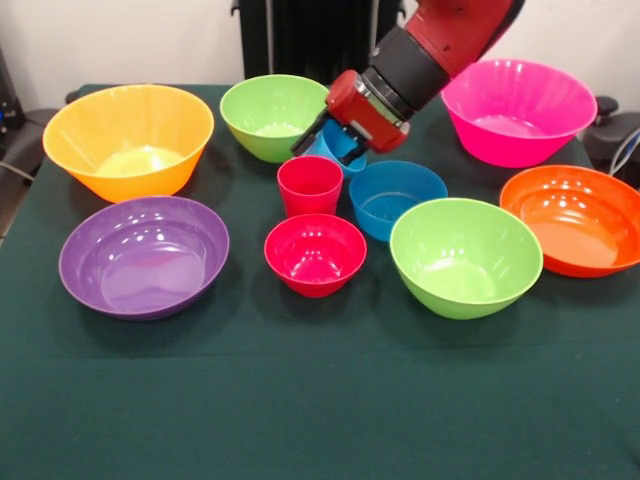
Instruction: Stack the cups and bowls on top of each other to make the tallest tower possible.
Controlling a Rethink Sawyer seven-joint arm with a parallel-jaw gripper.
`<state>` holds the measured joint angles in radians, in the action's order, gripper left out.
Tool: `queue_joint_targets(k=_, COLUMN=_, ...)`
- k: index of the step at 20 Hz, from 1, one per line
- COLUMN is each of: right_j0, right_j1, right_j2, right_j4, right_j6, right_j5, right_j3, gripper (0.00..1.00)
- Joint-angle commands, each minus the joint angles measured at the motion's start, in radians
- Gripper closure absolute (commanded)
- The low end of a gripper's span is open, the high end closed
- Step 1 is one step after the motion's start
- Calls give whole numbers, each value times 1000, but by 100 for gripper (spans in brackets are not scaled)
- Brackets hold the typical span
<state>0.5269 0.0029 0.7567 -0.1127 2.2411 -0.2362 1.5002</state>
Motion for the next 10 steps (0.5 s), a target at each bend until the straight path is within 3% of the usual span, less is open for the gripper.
queue_joint_targets(k=1, right_j0=-41, right_j1=12, right_j2=-125, right_j4=48, right_j6=129, right_j5=42, right_j3=-77, gripper=0)
queue_joint_targets(k=5, right_j0=-53, right_j1=2, right_j2=-141, right_j4=44, right_j6=121, right_j5=46, right_j3=-68, gripper=0)
queue_joint_targets(k=6, right_j0=-55, right_j1=-1, right_j2=-144, right_j4=43, right_j6=120, right_j5=44, right_j3=-67, gripper=100)
queue_joint_targets(k=10, right_j0=-85, right_j1=-34, right_j2=-187, right_j4=35, right_j6=95, right_j5=32, right_j3=-52, gripper=100)
